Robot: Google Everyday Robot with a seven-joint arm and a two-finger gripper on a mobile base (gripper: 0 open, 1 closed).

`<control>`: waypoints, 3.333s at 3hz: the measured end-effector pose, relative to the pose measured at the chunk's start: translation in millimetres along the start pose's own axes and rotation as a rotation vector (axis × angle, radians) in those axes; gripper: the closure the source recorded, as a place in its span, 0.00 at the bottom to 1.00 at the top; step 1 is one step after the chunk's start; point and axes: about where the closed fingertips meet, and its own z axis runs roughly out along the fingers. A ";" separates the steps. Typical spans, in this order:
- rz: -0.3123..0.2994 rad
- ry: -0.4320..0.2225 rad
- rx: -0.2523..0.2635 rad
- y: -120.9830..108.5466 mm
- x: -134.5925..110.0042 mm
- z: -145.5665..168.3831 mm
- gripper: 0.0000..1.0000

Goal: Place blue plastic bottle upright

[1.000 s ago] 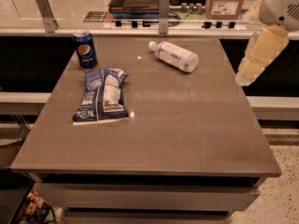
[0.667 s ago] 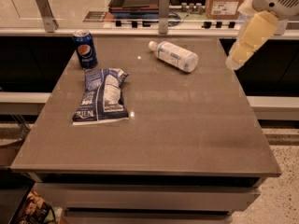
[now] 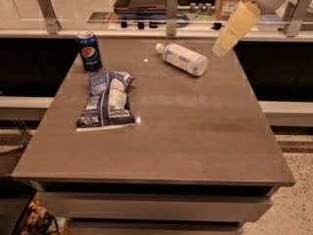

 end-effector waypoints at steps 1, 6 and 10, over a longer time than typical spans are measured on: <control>0.075 0.025 -0.006 -12.4 -12.8 23.6 0.00; 0.333 0.080 0.082 -19.1 -31.2 97.9 0.00; 0.318 0.021 0.238 -41.8 -22.7 119.2 0.00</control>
Offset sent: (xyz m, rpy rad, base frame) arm 0.0550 0.0310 -0.0347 -0.0034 0.1044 -0.1901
